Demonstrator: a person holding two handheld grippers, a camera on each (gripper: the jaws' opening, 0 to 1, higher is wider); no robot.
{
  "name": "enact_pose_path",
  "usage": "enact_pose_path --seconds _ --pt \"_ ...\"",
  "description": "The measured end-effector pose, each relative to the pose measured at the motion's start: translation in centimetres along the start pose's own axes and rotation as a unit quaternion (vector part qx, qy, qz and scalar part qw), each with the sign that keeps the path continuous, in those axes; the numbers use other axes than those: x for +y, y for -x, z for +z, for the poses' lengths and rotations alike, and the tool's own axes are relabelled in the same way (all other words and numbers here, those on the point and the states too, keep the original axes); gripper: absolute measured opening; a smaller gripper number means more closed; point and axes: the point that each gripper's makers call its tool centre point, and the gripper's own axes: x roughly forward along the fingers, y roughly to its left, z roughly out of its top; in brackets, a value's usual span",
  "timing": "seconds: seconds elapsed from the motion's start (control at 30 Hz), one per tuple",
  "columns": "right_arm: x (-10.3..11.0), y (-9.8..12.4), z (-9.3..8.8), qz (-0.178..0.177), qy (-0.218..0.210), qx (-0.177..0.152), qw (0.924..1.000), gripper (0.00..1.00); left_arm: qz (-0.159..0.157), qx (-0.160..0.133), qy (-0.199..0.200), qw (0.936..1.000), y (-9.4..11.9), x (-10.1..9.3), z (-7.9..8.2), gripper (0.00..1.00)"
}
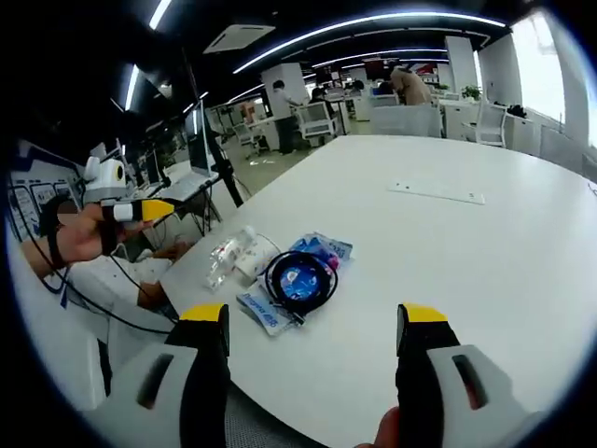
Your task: Arrange the tabletop items into an orderly group along one side of the table until the central work area is clear of visible clutter.
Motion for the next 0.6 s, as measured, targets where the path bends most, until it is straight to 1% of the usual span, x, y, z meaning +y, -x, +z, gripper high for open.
enact_pose_path --seconds 0.3,0.6 --pt "1.0 -0.8 -0.2 0.006 0.007 0.004 0.9999 0.72 -0.004 0.001 0.001 1.0 0.1 0.0 -0.2 0.66" --pt "1.6 -1.1 -0.5 0.003 0.006 0.003 1.0 0.72 -0.013 0.005 -0.001 0.9999 0.2 0.0 -0.5 0.66"
